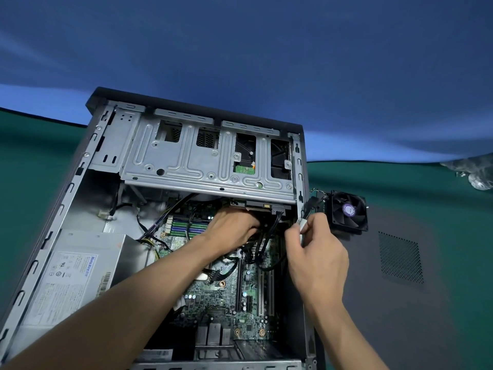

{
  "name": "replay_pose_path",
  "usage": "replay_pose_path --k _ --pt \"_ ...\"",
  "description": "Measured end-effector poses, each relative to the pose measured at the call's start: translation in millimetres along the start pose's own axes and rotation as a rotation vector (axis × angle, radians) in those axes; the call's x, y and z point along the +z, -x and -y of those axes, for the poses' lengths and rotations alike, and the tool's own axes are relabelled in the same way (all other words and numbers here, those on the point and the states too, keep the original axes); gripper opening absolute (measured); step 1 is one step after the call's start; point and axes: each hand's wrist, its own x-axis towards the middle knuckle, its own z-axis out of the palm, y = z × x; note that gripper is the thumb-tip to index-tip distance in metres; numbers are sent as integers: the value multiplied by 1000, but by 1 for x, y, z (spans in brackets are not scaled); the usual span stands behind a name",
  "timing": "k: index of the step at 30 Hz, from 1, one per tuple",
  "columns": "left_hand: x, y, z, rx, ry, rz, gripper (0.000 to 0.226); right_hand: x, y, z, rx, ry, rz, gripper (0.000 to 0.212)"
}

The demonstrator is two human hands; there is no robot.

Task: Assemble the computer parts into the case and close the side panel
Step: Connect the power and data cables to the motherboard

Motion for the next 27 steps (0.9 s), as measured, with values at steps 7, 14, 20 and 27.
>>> replay_pose_path --k 7,14,20,27 --pt "1 6 -3 24 -29 -74 19 1 0 1 -2 1 -8 22" --pt "6 16 -6 72 29 -194 21 -1 0 2 11 15 -8 26" --pt "16 32 3 227 -72 -435 23 -1 0 3 6 19 10 23" --pt "19 29 7 252 -187 -526 39 -1 0 3 8 9 15 25"
